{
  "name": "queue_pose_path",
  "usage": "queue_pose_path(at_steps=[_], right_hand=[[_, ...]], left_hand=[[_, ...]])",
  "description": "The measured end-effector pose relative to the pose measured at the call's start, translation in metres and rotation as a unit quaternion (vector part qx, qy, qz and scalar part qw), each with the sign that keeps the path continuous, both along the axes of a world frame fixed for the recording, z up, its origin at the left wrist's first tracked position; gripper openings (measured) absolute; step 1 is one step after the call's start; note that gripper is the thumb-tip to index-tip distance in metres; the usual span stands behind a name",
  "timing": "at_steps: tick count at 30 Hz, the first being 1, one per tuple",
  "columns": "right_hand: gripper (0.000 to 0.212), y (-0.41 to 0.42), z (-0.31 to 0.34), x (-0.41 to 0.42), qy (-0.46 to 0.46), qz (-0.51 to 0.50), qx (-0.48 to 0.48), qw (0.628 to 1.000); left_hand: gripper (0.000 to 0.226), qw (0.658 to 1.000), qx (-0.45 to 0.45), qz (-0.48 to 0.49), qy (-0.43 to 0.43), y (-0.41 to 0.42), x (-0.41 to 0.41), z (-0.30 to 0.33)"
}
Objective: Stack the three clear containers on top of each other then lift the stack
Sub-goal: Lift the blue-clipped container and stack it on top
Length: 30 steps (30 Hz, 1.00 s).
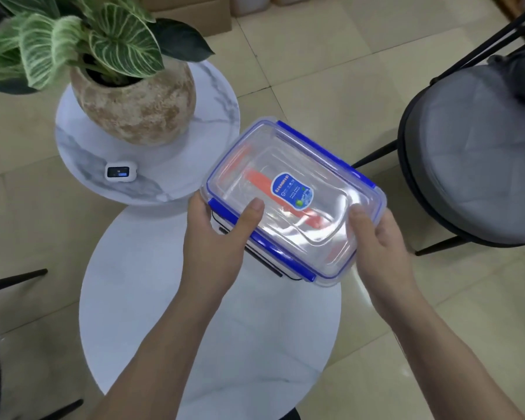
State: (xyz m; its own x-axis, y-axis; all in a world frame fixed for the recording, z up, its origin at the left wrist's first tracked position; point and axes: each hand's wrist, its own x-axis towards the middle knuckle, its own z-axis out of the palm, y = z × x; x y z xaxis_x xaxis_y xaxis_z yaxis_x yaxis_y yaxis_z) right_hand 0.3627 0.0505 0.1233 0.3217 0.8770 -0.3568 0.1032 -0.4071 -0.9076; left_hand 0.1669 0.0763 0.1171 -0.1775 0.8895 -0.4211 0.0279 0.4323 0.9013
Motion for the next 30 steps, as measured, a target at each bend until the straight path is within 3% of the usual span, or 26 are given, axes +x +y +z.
queue_pose_path(at_steps=[4, 12, 30], right_hand=[[0.034, -0.002, -0.008, 0.003, -0.017, 0.018, -0.007, 1.000], [0.037, 0.013, -0.010, 0.010, -0.030, 0.022, -0.017, 0.999], [0.040, 0.011, -0.010, 0.011, 0.005, 0.042, -0.011, 0.999]], left_hand=[[0.054, 0.999, -0.006, -0.020, 0.027, 0.001, 0.003, -0.002], [0.072, 0.996, 0.003, -0.045, 0.072, 0.011, -0.004, -0.006], [0.065, 0.998, 0.001, -0.053, 0.044, 0.009, -0.005, -0.004]])
